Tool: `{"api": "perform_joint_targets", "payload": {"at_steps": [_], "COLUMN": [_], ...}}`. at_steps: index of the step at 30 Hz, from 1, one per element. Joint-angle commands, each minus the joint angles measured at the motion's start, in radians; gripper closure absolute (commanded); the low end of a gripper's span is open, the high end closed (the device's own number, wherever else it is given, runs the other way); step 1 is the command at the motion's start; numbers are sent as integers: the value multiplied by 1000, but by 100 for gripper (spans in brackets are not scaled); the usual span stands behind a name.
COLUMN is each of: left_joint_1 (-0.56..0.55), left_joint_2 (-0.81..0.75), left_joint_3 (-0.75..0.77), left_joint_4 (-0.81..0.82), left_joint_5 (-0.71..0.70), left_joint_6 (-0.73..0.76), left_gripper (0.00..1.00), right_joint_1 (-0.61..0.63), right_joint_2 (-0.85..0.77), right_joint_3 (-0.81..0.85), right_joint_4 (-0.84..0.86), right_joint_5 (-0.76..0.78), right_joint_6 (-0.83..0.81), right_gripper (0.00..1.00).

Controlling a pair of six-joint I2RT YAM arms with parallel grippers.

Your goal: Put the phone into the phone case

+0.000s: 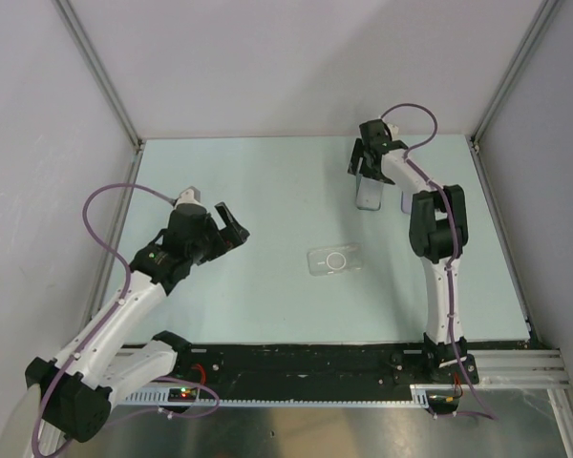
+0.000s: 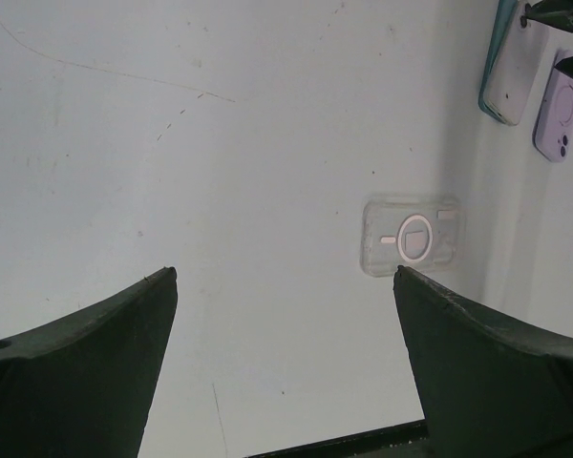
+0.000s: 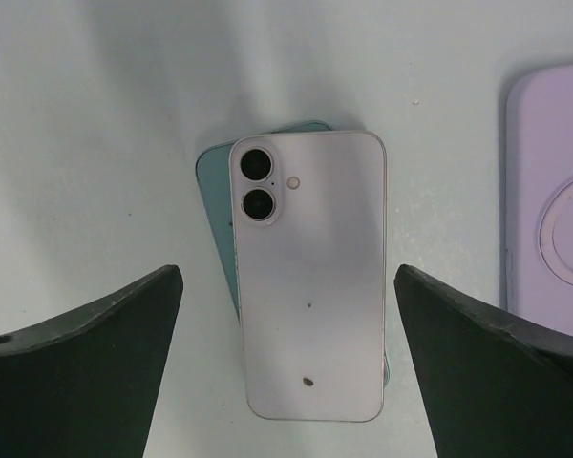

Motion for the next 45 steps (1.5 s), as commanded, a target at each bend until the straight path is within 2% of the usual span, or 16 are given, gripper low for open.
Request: {"api": "perform_joint_targets", "payload": {"at_steps": [1, 15, 21, 25, 31, 37, 45], "left_joint_1": [9, 9, 9, 9, 9, 9, 8], "left_joint_2": [5, 4, 4, 6, 6, 7, 44], "left_joint_3": [23, 20, 20, 19, 20, 18, -3], "left_joint_4": [15, 18, 17, 17, 17, 21, 137], "left_joint_5": [11, 16, 19, 21, 25, 31, 118], "left_joint_6": [21, 10, 7, 2, 0, 1, -8], "left_gripper": [2, 2, 2, 2, 2, 2, 2], "right_joint_1": [-17, -38, -51, -57, -65, -83, -100], "right_joint_2": [24, 70, 71, 64, 64, 35, -82], "right_joint_3": [60, 63, 63, 53, 40, 31, -6], "right_joint_4": [-36, -39, -40, -34, -26, -27, -27], "right_joint_5": [-30, -67, -77, -91, -127, -186, -285], "right_joint_6": [-22, -31, -27, -27, -25, -9, 16], "right_gripper": [0, 1, 7, 17, 44, 67, 76]}}
